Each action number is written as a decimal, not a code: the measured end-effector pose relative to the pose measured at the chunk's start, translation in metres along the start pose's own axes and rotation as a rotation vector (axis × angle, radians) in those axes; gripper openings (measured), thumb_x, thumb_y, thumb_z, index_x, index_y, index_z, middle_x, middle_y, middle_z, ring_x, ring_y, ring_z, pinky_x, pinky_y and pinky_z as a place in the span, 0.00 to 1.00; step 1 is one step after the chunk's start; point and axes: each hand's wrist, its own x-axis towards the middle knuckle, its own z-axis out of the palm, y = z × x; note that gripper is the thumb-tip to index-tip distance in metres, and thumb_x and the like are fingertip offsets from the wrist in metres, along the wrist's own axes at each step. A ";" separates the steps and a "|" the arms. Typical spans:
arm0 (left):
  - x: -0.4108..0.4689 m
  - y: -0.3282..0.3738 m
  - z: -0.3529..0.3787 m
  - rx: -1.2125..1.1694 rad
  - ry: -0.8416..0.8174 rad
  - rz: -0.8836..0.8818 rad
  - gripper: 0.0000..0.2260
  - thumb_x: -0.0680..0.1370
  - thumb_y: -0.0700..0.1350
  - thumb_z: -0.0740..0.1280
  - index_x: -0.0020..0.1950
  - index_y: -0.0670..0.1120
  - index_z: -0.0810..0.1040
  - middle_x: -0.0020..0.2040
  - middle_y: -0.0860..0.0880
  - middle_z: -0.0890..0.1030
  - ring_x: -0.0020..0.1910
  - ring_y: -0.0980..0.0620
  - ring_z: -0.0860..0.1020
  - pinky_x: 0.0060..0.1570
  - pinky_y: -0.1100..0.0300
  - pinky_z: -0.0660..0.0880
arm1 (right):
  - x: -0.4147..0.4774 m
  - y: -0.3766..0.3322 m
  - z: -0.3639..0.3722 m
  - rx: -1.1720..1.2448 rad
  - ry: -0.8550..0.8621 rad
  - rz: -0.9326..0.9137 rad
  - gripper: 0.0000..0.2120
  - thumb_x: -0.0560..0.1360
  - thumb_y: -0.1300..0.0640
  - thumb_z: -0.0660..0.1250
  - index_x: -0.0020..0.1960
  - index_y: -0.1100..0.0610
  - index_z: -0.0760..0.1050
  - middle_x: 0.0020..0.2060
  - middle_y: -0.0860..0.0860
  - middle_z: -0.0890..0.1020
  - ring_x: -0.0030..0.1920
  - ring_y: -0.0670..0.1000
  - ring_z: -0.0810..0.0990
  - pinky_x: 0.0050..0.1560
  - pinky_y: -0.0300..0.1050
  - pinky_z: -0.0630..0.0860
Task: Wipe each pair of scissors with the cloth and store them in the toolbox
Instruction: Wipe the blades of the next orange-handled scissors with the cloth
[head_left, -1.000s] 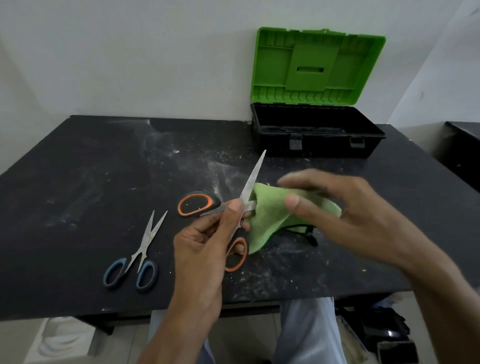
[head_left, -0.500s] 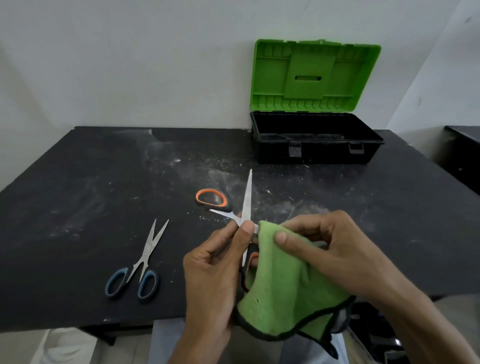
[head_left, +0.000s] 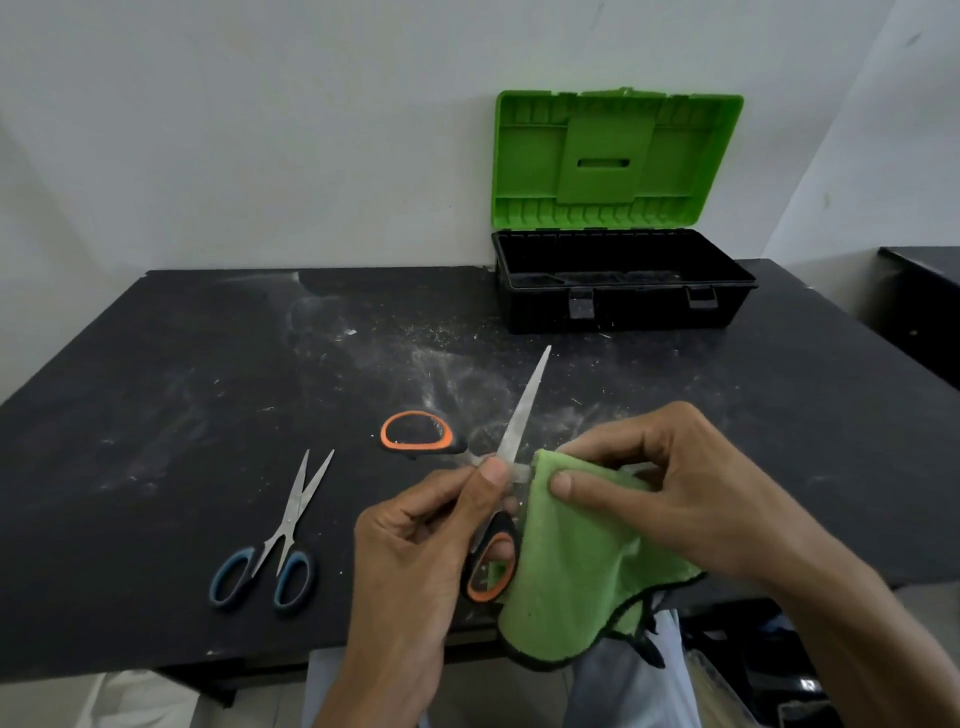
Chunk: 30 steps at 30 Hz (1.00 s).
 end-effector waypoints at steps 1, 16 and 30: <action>0.000 0.001 -0.001 0.000 0.008 0.002 0.07 0.69 0.47 0.74 0.42 0.45 0.88 0.37 0.42 0.85 0.31 0.53 0.78 0.29 0.65 0.76 | -0.001 0.001 -0.003 -0.008 0.006 0.001 0.10 0.73 0.44 0.73 0.50 0.46 0.89 0.44 0.40 0.90 0.45 0.42 0.89 0.48 0.46 0.86; 0.000 0.013 0.007 -0.050 -0.015 0.017 0.08 0.68 0.47 0.73 0.41 0.44 0.88 0.35 0.45 0.85 0.26 0.56 0.76 0.25 0.67 0.73 | 0.001 -0.007 0.005 -0.049 0.025 -0.075 0.15 0.80 0.41 0.65 0.51 0.46 0.88 0.40 0.44 0.88 0.39 0.47 0.87 0.40 0.49 0.84; -0.006 0.020 0.001 -0.099 0.016 -0.080 0.11 0.65 0.49 0.75 0.39 0.41 0.87 0.31 0.45 0.82 0.19 0.55 0.70 0.20 0.67 0.66 | -0.004 -0.015 0.003 -0.073 0.009 -0.043 0.15 0.78 0.42 0.68 0.40 0.50 0.84 0.35 0.52 0.85 0.32 0.54 0.83 0.32 0.53 0.80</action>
